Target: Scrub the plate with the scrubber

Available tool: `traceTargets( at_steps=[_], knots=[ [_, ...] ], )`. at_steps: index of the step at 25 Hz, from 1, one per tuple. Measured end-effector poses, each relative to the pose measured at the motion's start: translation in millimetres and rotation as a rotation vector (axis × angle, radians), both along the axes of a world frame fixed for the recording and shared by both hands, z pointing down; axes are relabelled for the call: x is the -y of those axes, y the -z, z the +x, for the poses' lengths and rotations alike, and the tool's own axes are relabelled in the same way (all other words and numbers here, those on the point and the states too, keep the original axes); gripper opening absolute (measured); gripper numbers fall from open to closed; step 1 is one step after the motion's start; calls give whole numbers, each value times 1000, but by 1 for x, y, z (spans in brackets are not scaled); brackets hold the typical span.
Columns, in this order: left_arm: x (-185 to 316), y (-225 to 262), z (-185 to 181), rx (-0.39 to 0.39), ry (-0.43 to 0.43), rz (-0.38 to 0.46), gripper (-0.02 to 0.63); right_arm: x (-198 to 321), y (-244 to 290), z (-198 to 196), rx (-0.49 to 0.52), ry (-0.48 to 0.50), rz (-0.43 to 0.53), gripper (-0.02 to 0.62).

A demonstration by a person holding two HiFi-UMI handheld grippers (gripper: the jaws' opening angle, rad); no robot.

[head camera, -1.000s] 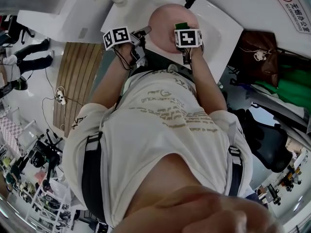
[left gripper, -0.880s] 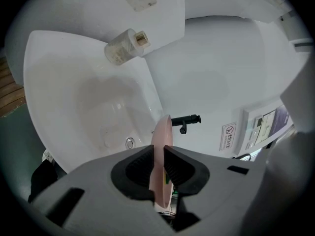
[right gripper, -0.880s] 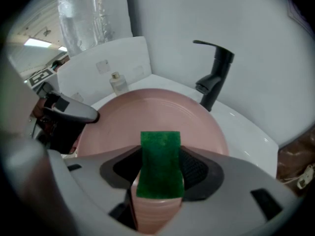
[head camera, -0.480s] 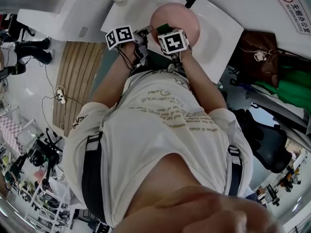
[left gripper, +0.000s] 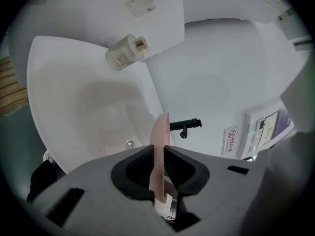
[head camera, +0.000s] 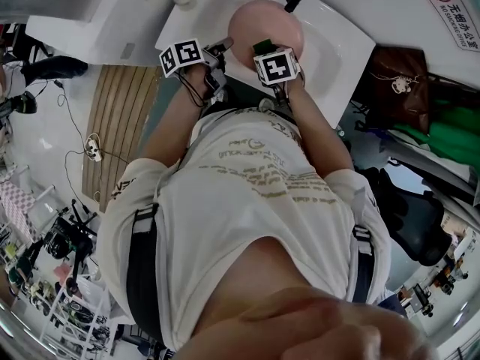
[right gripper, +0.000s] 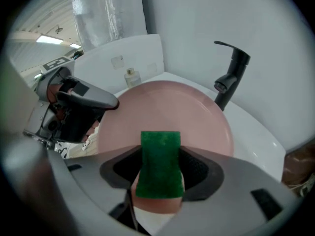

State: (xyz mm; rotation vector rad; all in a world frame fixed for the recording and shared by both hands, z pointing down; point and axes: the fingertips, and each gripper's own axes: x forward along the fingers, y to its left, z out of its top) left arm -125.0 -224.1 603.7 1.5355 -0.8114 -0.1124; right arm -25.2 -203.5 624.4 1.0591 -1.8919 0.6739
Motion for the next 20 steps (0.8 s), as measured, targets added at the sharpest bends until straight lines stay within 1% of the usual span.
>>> traceTargets(
  at_steps=[3,7,12,17,20],
  knots=[
    [-2,3,1,1,-15,2,67,6,-5,17,-13,-27,3,235],
    [-6,6,5,-7,-38,2,67,5,-10,45,-11,-139,-36,235],
    [-13,7,11,-3,-68,-3,66,12,-16,65,15,-211,-66,235],
    [-21,9,17,5,-101,0,66,18,-19,73,44,-261,-87,235],
    [-25,9,18,7,-116,1,66,23,-18,66,69,-260,-97,235]
  ],
)
